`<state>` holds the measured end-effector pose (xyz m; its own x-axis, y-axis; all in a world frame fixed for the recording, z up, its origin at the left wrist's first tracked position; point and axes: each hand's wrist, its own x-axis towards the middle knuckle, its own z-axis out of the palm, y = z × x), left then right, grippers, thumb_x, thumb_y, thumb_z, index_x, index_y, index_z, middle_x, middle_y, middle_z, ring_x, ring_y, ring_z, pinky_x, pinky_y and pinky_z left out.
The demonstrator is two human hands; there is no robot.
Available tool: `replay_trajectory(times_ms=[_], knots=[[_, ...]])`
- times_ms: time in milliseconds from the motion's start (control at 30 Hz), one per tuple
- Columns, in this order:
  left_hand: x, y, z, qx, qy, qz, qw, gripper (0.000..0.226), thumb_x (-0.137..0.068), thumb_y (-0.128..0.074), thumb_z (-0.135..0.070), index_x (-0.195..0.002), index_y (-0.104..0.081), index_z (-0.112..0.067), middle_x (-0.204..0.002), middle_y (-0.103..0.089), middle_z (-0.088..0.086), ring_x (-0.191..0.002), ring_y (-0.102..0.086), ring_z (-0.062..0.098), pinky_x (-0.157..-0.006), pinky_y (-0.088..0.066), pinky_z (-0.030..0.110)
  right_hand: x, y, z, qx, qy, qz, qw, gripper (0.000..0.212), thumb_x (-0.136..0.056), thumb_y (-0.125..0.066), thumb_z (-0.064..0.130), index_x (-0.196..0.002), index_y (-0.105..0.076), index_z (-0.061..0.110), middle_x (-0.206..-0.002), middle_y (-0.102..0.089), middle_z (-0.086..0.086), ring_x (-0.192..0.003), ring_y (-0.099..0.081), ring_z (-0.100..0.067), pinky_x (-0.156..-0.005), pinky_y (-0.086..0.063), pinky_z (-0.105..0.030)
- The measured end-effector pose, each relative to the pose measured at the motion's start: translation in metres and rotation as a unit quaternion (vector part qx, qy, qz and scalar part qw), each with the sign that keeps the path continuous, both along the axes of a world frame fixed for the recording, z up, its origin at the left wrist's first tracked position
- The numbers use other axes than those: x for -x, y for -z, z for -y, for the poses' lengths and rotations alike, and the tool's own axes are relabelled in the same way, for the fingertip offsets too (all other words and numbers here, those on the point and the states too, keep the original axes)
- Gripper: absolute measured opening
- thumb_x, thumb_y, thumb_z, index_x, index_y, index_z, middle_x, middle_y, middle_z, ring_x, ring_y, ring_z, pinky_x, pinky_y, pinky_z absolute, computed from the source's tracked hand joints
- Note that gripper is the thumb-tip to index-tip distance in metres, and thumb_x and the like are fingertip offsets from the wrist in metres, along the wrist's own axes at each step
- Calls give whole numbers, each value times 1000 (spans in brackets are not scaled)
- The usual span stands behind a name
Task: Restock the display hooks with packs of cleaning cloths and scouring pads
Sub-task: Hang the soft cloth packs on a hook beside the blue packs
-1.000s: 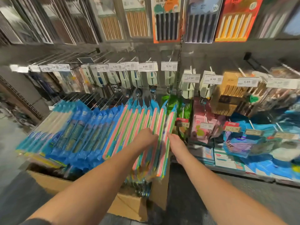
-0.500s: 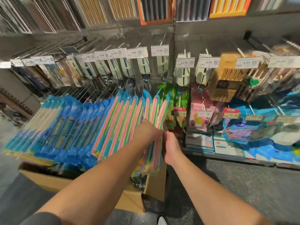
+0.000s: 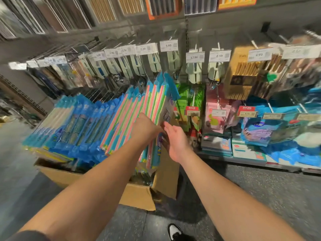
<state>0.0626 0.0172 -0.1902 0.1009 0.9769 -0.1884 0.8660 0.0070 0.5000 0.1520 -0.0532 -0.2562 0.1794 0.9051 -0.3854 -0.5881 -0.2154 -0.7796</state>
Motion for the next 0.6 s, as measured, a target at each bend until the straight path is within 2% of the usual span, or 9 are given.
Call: replay_trajectory(times_ms=[67,133,167,267,333,433,500,567,600], knots=[[2,2,1,-18,4,-5,1000,63,-74,-79,-45,-114,-43,-14,-100,-60,7,-87,-64,23,-67,-60,39,-8,5,-2,-7,-10,-4,1000,49,-109,-20,28,-156,-27,14,-158,-33,3,-131,-44,-7,-95,-39,-20],[3,2,1,-33,19,-14,999,51,-81,-74,-40,-109,-43,-12,-95,-58,7,-78,-59,20,-54,-48,33,-16,14,-4,21,-3,34,999,47,-108,-30,29,-154,-31,16,-153,-35,6,-119,-48,-8,-96,-41,-24],[3,2,1,-37,26,-16,999,47,-81,-73,-34,-109,-42,-11,-93,-57,8,-76,-58,20,-52,-43,32,-20,20,-5,48,3,58,997,47,-107,-36,31,-153,-33,19,-155,-35,5,-121,-47,-10,-100,-38,-27],[3,0,1,-43,30,-11,999,42,-81,-71,-25,-108,-43,-10,-89,-57,7,-75,-60,21,-51,-42,32,-21,29,-11,123,-30,100,987,64,-102,-48,46,-157,-22,25,-161,-28,0,-143,-33,-23,-115,-26,-41],[3,-2,1,-41,22,13,999,41,-80,-71,-25,-107,-44,-10,-88,-58,7,-73,-59,21,-53,-46,35,-19,28,-18,142,-44,104,983,71,-101,-47,48,-159,-12,27,-163,-24,-1,-146,-29,-26,-118,-23,-46],[7,-19,-10,-14,2,78,997,37,-79,-71,-27,-102,-47,-12,-84,-58,6,-68,-57,18,-53,-44,31,-21,17,-30,125,-12,105,987,77,-100,-51,48,-159,-8,25,-161,-28,-6,-143,-35,-29,-112,-31,-45],[15,-36,-20,5,-21,135,991,30,-77,-72,-25,-96,-51,-13,-80,-60,5,-64,-57,18,-49,-42,26,-24,9,-36,118,-4,78,990,96,-90,-60,58,-159,-6,22,-159,-31,-6,-141,-38,-29,-110,-35,-41],[27,-45,-26,42,-47,183,981,33,-75,-73,-22,-99,-55,-9,-79,-63,9,-64,-61,23,-50,-45,28,-23,6,-38,118,-36,47,991,104,-78,-66,66,-158,-14,22,-155,-40,-5,-136,-46,-26,-111,-38,-43],[33,-45,-27,76,-60,216,972,37,-73,-74,-20,-102,-56,-6,-81,-67,14,-66,-66,28,-53,-53,36,-21,5,-38,105,-62,33,992,95,-76,-64,67,-154,-32,23,-147,-51,-6,-128,-55,-25,-108,-43,-43]])
